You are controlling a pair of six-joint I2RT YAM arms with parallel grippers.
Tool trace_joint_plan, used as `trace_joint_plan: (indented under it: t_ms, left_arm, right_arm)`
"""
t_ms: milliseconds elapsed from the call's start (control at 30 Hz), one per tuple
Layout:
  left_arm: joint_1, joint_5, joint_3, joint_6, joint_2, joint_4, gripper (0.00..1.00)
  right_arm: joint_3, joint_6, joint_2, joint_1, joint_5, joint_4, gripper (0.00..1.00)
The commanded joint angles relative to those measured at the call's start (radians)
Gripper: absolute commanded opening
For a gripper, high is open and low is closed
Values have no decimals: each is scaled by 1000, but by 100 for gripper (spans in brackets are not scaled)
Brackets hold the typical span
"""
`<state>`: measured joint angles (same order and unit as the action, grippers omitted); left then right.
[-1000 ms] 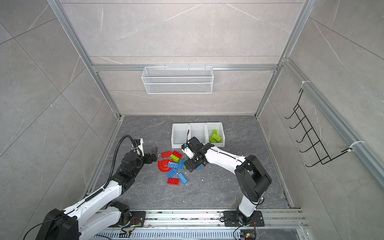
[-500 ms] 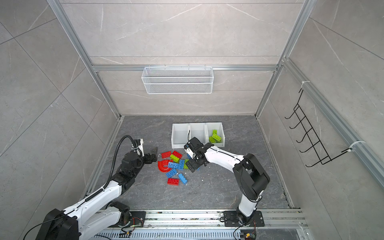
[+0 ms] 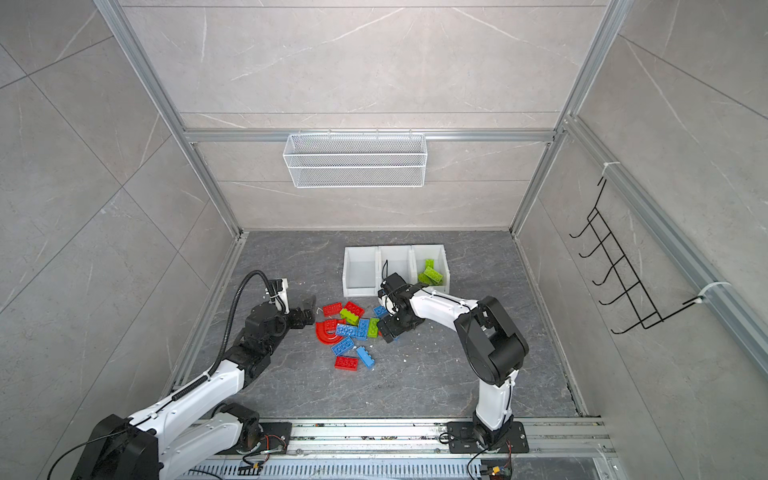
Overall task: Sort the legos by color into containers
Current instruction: 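Move the right gripper back over the brick pile toward a blue brick, then lower the right gripper onto a small blue brick and grasp it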
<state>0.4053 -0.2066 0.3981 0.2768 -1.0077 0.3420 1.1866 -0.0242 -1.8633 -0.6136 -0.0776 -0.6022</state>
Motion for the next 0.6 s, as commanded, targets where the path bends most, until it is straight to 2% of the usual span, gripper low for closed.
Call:
trace_joint_plan:
  t_ms: [0,333,467,567]
  left_arm:
    - [-3,-6,26,2,5,20,100]
    - [-3,-15,26,0,5,18,100]
    - [-3,-9,28,1,0,18,100]
    - [-3,-10,27,2,-3,19,100]
  right_arm:
    - [24,-40,-36,13,27,-21,94]
    - [-31,-131,76,105,81,-28,86]
    - [-44,-141,92,106,40,-8,78]
    - [-39,-147,68,105,20,-6,76]
